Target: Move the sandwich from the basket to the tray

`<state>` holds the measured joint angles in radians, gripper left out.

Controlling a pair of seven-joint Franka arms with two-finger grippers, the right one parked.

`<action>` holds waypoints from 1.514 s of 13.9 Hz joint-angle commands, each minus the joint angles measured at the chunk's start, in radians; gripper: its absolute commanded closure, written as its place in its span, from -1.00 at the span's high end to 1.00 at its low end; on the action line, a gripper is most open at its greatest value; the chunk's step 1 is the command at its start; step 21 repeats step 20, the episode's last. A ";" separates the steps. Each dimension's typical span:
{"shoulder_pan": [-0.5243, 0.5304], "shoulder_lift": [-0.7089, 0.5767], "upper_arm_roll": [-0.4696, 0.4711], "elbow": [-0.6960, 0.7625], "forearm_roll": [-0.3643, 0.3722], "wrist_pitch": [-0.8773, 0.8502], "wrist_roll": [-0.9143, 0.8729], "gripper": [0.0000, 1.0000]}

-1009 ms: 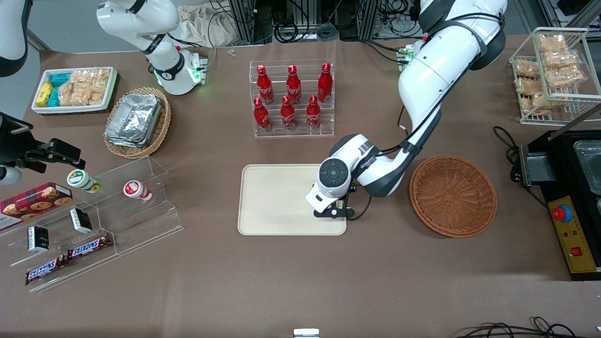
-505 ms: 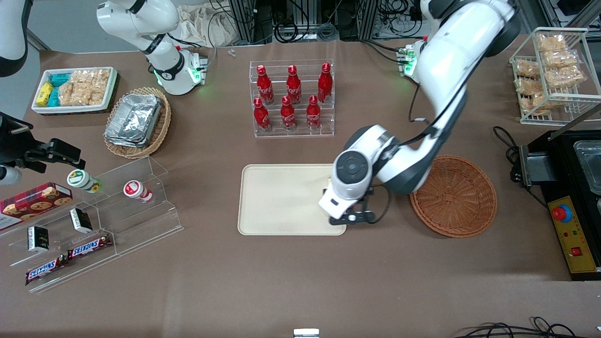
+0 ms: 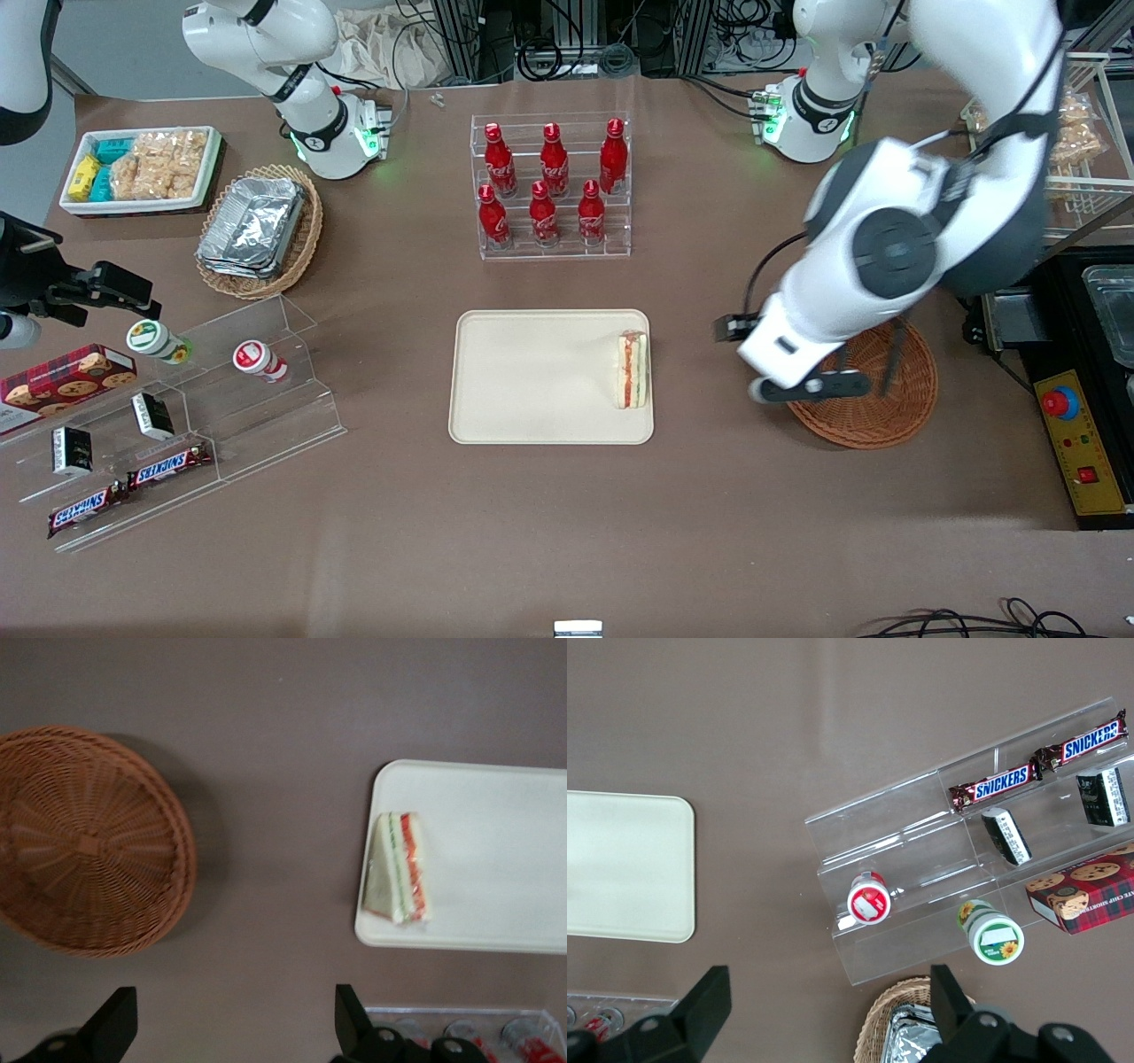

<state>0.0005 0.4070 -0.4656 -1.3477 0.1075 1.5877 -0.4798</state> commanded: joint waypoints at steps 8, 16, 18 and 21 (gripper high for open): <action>0.039 -0.241 0.149 -0.240 -0.052 -0.032 0.374 1.00; 0.013 -0.317 0.389 -0.292 -0.131 -0.031 0.623 1.00; 0.012 -0.284 0.389 -0.237 -0.120 -0.043 0.612 1.00; 0.006 -0.268 0.386 -0.197 -0.114 -0.043 0.609 1.00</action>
